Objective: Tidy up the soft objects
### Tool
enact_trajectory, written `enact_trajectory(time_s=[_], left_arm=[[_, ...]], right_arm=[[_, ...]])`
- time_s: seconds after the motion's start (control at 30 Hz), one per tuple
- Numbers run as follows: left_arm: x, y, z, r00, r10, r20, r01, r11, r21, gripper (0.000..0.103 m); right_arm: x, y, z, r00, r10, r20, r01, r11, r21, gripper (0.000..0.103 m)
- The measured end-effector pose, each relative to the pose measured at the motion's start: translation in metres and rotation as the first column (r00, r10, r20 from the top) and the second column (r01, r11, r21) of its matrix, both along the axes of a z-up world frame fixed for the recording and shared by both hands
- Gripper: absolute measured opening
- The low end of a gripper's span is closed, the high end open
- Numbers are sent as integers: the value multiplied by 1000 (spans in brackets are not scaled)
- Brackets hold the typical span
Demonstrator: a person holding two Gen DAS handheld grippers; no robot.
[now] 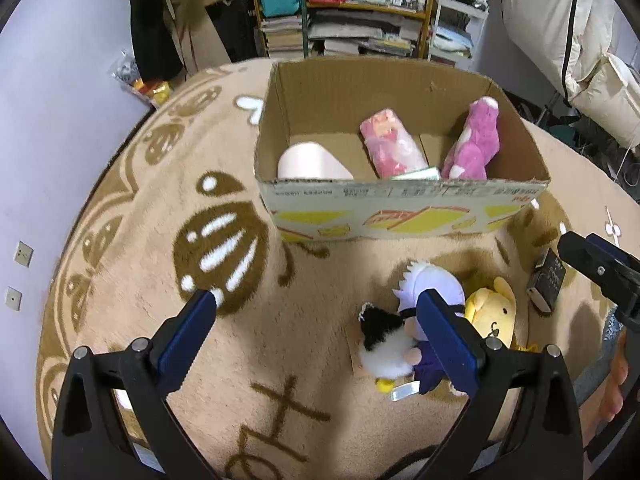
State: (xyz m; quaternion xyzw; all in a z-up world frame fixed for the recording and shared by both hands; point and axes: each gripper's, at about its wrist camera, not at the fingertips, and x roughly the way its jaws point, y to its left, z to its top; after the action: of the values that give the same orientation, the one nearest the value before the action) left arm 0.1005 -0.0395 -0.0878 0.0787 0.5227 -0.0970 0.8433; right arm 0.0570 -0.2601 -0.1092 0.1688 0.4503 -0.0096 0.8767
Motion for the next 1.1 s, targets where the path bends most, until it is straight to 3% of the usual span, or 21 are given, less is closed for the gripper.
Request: enact_trajectory(time_s=[0.33, 0.7, 0.83, 0.9, 1.1], left_arm=[[9, -2, -27, 994, -3, -106, 3, 1000, -3, 100], [12, -6, -52, 980, -24, -195, 27, 1000, 12, 99], [14, -4, -60, 974, -24, -224, 29, 999, 15, 100], [15, -4, -64, 971, -21, -240, 26, 1000, 17, 100], [20, -4, -77, 961, -12, -275, 18, 1000, 19, 100]], right_arm=[[9, -27, -27, 987, -112, -119, 114, 993, 16, 99], [17, -58, -69, 935, -218, -281, 245, 967, 65, 90], [21, -61, -72, 932, -226, -282, 250, 967, 52, 88], [23, -58, -74, 931, -227, -286, 243, 970, 22, 82], [25, -58, -75, 930, -229, -289, 242, 970, 9, 81]])
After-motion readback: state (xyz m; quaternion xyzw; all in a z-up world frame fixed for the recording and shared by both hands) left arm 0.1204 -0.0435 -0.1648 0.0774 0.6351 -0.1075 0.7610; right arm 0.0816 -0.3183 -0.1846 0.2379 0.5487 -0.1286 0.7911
